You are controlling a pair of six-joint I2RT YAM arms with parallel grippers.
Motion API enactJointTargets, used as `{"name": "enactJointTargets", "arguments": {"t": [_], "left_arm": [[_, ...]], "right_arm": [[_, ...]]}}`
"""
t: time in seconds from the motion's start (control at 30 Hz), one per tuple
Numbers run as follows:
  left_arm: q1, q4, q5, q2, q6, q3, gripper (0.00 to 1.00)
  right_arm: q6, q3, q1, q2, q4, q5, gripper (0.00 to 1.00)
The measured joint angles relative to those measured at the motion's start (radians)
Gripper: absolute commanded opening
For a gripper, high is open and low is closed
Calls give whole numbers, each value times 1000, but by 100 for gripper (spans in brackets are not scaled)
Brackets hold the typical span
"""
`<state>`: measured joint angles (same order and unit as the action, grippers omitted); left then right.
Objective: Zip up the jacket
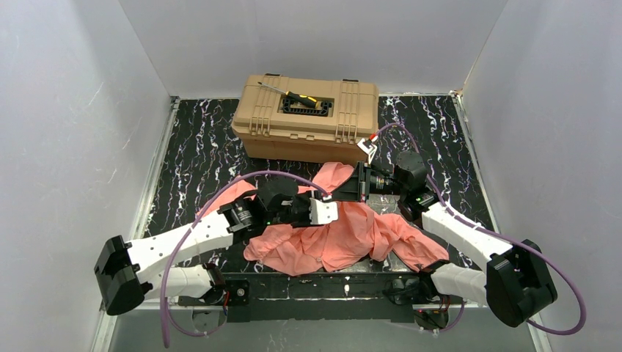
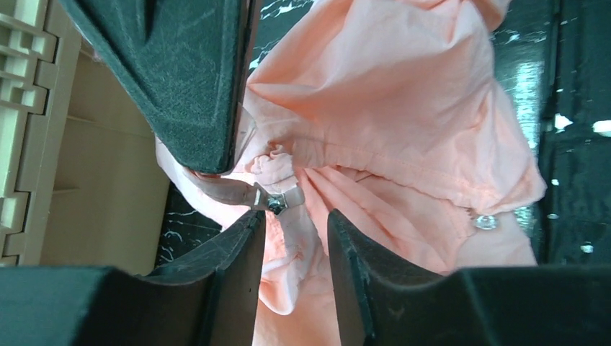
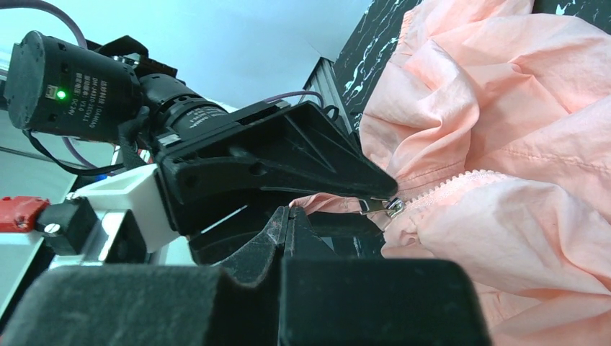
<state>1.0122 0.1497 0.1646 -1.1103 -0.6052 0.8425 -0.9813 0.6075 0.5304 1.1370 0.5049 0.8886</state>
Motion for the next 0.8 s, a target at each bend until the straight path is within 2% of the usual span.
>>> {"name": "enactJointTargets", "arguments": {"t": [0.13,0.4,0.43,0.53,0.8], "left_arm": [[0,-35,-46,-36,-6,-6,20],[0,-41,-100,-24,-10,-49,19],[0,-37,-105,-21,-10,-50,17],[0,-36,-115,-11,-8,-51,0],[0,-32,-112,24,-8,-51,0]], "right_arm": [[0,0,0,0,0,0,1],[3,0,0,0,-1,0,1],[4,0,0,0,-1,0,1],[5,0,0,0,-1,0,1],[24,0,0,4,-24,-20,1]]}}
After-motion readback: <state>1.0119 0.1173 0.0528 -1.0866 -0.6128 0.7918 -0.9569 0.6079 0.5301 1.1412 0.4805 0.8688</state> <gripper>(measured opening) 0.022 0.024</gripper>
